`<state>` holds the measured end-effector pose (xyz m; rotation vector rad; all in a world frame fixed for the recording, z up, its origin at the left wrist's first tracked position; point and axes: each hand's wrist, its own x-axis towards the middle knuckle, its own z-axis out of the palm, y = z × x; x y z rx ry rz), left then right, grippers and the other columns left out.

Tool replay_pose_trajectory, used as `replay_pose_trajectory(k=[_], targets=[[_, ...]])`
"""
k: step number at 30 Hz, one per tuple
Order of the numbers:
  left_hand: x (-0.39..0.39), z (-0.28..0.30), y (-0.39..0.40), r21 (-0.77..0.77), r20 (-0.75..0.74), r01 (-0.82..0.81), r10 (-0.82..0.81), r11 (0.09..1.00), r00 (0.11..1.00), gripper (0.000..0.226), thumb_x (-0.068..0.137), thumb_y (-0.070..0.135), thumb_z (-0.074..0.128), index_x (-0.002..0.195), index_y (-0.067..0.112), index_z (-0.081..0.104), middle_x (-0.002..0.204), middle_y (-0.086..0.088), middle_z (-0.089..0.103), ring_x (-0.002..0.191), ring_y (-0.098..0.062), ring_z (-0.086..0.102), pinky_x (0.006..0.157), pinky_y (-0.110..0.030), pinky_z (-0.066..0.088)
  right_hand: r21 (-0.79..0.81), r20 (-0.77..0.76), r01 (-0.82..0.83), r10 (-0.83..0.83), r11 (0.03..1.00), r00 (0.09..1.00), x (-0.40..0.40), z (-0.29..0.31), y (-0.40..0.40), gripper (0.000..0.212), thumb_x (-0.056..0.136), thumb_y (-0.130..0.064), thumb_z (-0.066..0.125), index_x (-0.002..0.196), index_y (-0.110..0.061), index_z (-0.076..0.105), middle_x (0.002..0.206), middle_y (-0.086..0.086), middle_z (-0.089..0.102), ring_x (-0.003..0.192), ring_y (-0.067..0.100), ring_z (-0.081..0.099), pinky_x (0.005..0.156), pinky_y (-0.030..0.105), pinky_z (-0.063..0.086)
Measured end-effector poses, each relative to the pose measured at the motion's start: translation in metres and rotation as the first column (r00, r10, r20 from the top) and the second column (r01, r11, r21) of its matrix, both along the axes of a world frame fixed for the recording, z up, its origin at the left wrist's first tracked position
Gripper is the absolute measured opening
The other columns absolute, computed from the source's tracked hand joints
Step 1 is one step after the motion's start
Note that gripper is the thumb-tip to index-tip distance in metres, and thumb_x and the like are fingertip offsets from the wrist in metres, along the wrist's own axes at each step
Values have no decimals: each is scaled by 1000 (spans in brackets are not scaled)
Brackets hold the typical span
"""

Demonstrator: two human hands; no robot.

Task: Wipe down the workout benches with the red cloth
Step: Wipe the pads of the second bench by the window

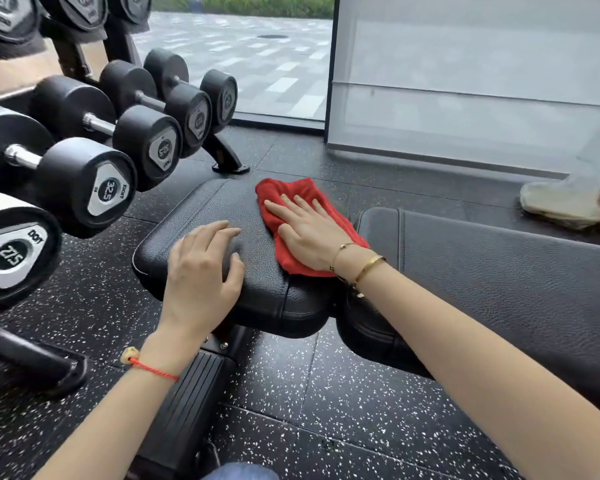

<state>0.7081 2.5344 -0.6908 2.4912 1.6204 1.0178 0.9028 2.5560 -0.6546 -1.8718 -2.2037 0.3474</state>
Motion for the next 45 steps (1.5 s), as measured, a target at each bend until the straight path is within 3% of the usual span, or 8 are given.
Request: replay_pose_trajectory(k=[10,19,27,30,34,36,42,45], targets=[[-57,-5,10,-4,18,-129,129,992,992,37,91,29,48,123,15,63,129,-2,61,125,-22,51,109,-41,34,28,52,-269,268,963,962,-30,-3,-12,56,100,-29,29,152,-37,12,162,-6,8,150,14,1,122,36,-3],[-66,-3,15,-21,55,-96,97,995,994,33,93,19,58,126,17,59,128,1,60,124,-19,51,105,-39,37,-23,43,-69,70,997,997,-67,6,69,52,101,-30,22,153,-33,15,163,-4,7,150,20,3,122,39,-4],[-82,11,26,13,150,-125,122,992,981,40,94,21,41,131,13,54,135,-6,57,126,-26,50,107,-46,39,81,77,-352,346,933,935,-95,-8,-1,57,98,-32,29,152,-37,12,162,-6,10,150,18,3,123,39,-1],[-89,12,25,-6,140,-143,143,990,980,40,94,21,39,130,14,56,135,-6,57,127,-26,49,107,-45,38,62,82,-307,302,950,950,-70,-7,0,56,98,-32,28,152,-38,13,162,-8,10,150,15,3,123,37,-1],[-96,13,19,-29,117,-157,159,987,980,40,94,22,38,127,14,59,133,-4,59,126,-24,50,108,-44,39,-9,69,-40,40,999,997,-61,4,49,53,101,-33,24,153,-33,14,163,-2,7,150,20,3,122,39,-2],[-96,13,16,-33,104,-153,156,988,982,40,94,23,38,127,14,59,133,-4,59,127,-23,50,108,-44,39,-8,73,13,-12,1000,997,-74,6,64,53,101,-33,22,153,-31,14,163,0,6,150,22,3,122,40,-3],[-76,16,13,-40,78,-101,104,994,991,37,94,20,44,127,13,59,133,-4,59,127,-23,50,108,-43,39,64,102,-208,201,976,974,-98,-3,7,58,99,-31,28,154,-32,10,163,1,8,150,23,4,122,39,-1],[-60,13,12,-41,49,-73,75,996,996,34,95,16,50,128,15,58,134,-1,58,128,-21,49,107,-40,36,138,166,-193,170,971,971,-75,-9,-40,59,98,-35,29,153,-33,9,163,0,9,150,20,5,123,36,-1]])
